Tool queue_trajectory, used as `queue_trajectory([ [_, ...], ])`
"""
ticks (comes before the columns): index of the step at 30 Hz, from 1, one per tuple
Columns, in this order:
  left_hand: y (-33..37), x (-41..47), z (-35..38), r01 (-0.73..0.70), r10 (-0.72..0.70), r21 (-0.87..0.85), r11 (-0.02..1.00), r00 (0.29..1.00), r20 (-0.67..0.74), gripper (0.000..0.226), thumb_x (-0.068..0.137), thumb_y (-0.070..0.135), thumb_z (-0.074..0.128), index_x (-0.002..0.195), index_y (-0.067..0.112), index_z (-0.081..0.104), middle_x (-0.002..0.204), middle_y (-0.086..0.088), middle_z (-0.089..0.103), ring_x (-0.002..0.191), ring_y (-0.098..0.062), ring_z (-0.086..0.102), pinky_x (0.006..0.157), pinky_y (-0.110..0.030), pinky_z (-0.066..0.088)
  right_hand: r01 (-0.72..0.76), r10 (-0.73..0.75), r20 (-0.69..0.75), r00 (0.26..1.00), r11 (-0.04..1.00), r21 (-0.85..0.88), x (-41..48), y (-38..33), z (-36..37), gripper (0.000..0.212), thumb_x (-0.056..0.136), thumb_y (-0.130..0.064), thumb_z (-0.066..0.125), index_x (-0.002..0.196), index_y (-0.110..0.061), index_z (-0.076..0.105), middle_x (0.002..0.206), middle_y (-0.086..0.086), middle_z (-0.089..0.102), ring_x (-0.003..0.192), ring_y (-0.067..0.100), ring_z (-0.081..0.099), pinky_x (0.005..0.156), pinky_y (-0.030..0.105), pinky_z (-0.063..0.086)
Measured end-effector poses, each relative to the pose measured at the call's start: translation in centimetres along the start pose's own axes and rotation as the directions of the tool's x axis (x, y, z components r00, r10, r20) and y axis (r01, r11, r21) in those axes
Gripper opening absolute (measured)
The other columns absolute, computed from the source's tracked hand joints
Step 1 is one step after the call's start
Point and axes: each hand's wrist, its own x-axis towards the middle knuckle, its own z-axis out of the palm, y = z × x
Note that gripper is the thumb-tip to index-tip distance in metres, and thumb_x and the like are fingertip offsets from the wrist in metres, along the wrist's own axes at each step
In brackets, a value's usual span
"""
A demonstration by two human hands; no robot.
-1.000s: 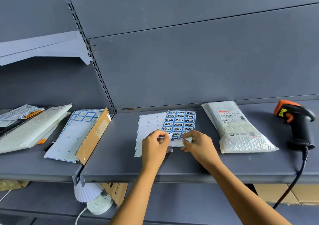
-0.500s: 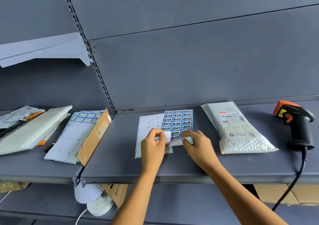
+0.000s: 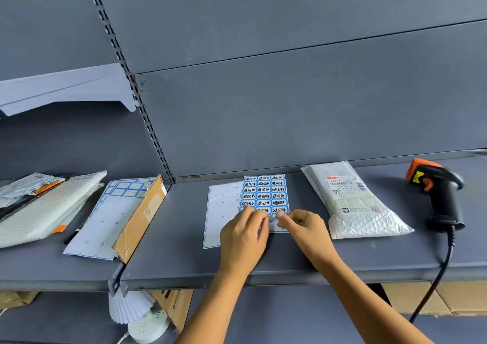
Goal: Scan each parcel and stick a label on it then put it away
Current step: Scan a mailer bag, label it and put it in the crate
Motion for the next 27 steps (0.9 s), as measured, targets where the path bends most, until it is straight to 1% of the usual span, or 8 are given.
queue_trajectory([
  [2, -0.07, -0.09, 0.21, -0.048, 0.049, 0.045, 0.998, 0.999, -0.017, 0.017, 0.089, 0.023, 0.057, 0.075, 0.015, 0.062, 0.071, 0.002, 0.056, 0.058, -0.016, 0.057, 0.042, -0.028, 0.044, -0.019, 0.02, -0.022, 1.0, 0.999, 0.034, 0.02, -0.13, -0.12, 0.046, 0.086, -0.038, 0.066, 0.074, 0.007, 0.063, 0.063, 0.017, 0.056, 0.057, 0.01, 0.037, 0.05, 0.019, 0.029],
  [6, 0.05, -0.23, 0.38, -0.108, 0.11, 0.076, 0.991, 0.994, -0.025, 0.016, 0.089, 0.022, 0.059, 0.074, 0.015, 0.063, 0.07, 0.001, 0.055, 0.057, -0.017, 0.057, 0.042, -0.03, 0.045, -0.01, 0.011, -0.029, 1.0, 1.0, 0.026, 0.02, -0.07, -0.1, 0.042, 0.085, -0.033, 0.068, 0.069, 0.005, 0.061, 0.061, 0.014, 0.058, 0.056, 0.01, 0.042, 0.051, 0.019, 0.032],
  [9, 0.12, -0.3, 0.41, -0.135, 0.138, 0.11, 0.985, 0.99, -0.027, 0.019, 0.09, 0.022, 0.058, 0.072, 0.014, 0.062, 0.069, 0.0, 0.053, 0.054, -0.017, 0.053, 0.041, -0.029, 0.044, -0.009, 0.009, -0.026, 1.0, 1.0, 0.016, -0.06, -0.35, -0.17, 0.035, 0.087, -0.024, 0.067, 0.06, -0.002, 0.059, 0.046, -0.011, 0.055, 0.046, 0.001, 0.045, 0.046, 0.01, 0.03],
  [11, 0.13, -0.35, 0.44, -0.151, 0.155, 0.123, 0.981, 0.987, -0.028, 0.023, 0.091, 0.023, 0.056, 0.071, 0.014, 0.062, 0.068, -0.001, 0.053, 0.054, -0.017, 0.053, 0.04, -0.029, 0.045, 0.0, 0.001, -0.013, 1.0, 1.0, 0.011, -0.18, -0.56, -0.29, 0.033, 0.088, -0.02, 0.065, 0.058, -0.007, 0.059, 0.041, -0.018, 0.054, 0.045, -0.005, 0.049, 0.045, 0.008, 0.032],
  [16, 0.18, -0.3, 0.28, -0.141, 0.148, 0.136, 0.981, 0.988, -0.047, 0.024, 0.092, 0.024, 0.054, 0.072, 0.014, 0.063, 0.07, -0.001, 0.055, 0.057, -0.016, 0.055, 0.043, -0.027, 0.046, 0.003, -0.004, -0.01, 1.0, 1.0, -0.007, -0.29, -0.48, 0.08, 0.034, 0.088, -0.03, 0.065, 0.067, -0.004, 0.069, 0.062, 0.001, 0.068, 0.054, 0.007, 0.05, 0.048, 0.012, 0.034],
  [20, 0.29, -0.19, 0.3, -0.136, 0.147, 0.149, 0.979, 0.987, -0.066, 0.023, 0.091, 0.023, 0.056, 0.071, 0.014, 0.062, 0.068, -0.001, 0.054, 0.057, -0.017, 0.052, 0.043, -0.027, 0.044, -0.037, 0.037, 0.002, 0.999, 0.999, -0.012, 0.08, -0.8, 0.29, 0.029, 0.088, -0.026, 0.064, 0.064, -0.012, 0.07, 0.051, -0.012, 0.063, 0.05, -0.001, 0.049, 0.047, 0.01, 0.032],
  [23, 0.31, -0.28, 0.36, -0.134, 0.146, 0.156, 0.979, 0.987, -0.069, 0.02, 0.088, 0.021, 0.06, 0.07, 0.014, 0.062, 0.067, -0.001, 0.053, 0.055, -0.019, 0.051, 0.043, -0.029, 0.043, -0.066, 0.066, 0.012, 0.998, 0.998, 0.012, 0.31, -0.74, 0.53, 0.024, 0.086, -0.018, 0.064, 0.062, -0.015, 0.069, 0.059, -0.011, 0.066, 0.056, -0.001, 0.054, 0.049, 0.009, 0.036],
  [27, 0.54, -0.29, 0.18, -0.141, 0.149, 0.133, 0.981, 0.987, -0.054, 0.017, 0.088, 0.022, 0.058, 0.074, 0.015, 0.064, 0.069, 0.0, 0.054, 0.058, -0.018, 0.051, 0.046, -0.028, 0.042, -0.067, 0.067, -0.008, 0.998, 0.996, 0.052, 0.35, -0.7, 0.64, 0.024, 0.086, -0.013, 0.062, 0.062, -0.014, 0.065, 0.056, -0.012, 0.061, 0.049, -0.001, 0.049, 0.047, 0.009, 0.034],
])
